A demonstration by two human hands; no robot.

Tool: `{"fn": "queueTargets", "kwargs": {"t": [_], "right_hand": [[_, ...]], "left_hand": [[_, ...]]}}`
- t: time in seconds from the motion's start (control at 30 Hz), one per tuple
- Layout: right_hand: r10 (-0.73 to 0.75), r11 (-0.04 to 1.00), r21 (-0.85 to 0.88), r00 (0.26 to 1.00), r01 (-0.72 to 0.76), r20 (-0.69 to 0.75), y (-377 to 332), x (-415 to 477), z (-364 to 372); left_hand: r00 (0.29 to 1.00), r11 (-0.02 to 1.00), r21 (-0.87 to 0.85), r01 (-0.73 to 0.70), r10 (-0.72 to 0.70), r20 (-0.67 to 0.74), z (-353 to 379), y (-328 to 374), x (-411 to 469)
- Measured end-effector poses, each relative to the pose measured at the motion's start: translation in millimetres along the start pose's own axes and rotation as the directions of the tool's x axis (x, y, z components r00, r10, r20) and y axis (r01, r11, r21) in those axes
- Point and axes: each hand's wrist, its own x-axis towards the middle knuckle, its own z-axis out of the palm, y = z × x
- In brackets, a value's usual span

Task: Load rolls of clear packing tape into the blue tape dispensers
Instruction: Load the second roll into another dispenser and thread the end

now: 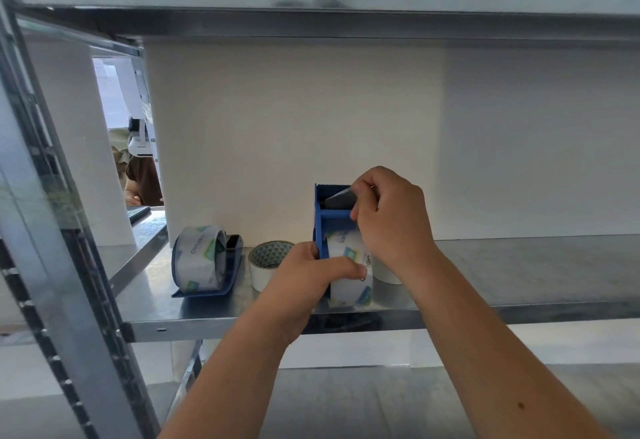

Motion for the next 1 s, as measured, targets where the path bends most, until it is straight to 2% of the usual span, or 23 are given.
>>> {"fn": "queueTargets", "kwargs": {"t": [0.1,0.2,0.43,0.57,0.67,1.0], "right_hand": [[0.067,0.993,0.102,0.998,-0.066,-0.011,-5,6,-2],[0.14,0.956,0.255,0.989,-0.147,0.048,-10,11,-6],[0.2,0.896,0.361,0.96,-0.26,0.194,-5,17,-8],[0.221,0.904,0.338,0.962,-0.263,0.158,1,21,-9],[0.192,0.941,0.255,0.972,-0.221,0.133,8,30,-8],[0.065,0.995,0.061,0.98,-0.078,0.19,23,47,-2]], "left_hand": [[1.0,0.999,-0.038,0.025,-0.025,-0.001,0,1,4],[0.999,0.993,-0.113,0.039,-0.041,-0.016,-1,-7,14],[0.999,0.986,-0.162,0.026,-0.033,-0.041,6,-4,8],[0.997,0.979,-0.195,0.05,-0.06,-0.05,4,-11,13],[0.996,0.979,-0.193,0.064,-0.074,-0.044,4,-14,13],[1.0,0.987,-0.155,0.031,-0.031,0.001,2,-15,14]]}}
